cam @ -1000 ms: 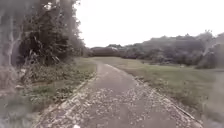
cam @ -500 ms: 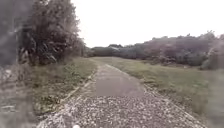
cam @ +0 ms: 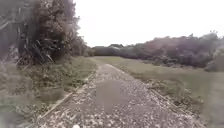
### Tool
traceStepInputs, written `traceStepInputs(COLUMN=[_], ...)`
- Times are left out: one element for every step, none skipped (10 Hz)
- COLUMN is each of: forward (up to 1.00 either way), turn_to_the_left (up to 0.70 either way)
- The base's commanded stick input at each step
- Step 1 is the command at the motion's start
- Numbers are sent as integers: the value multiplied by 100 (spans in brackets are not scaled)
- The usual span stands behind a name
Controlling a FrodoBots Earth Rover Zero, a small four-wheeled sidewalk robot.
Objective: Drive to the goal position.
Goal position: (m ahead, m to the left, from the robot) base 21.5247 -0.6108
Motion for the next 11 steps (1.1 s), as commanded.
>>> traceStepInputs(forward=[100, 100, 100, 100, 100, 100, 100, 100, 100, 100, 100], turn_to_the_left=[15, 38, 12, 0, 0, 0, 0, 0, 0, 0, 0])
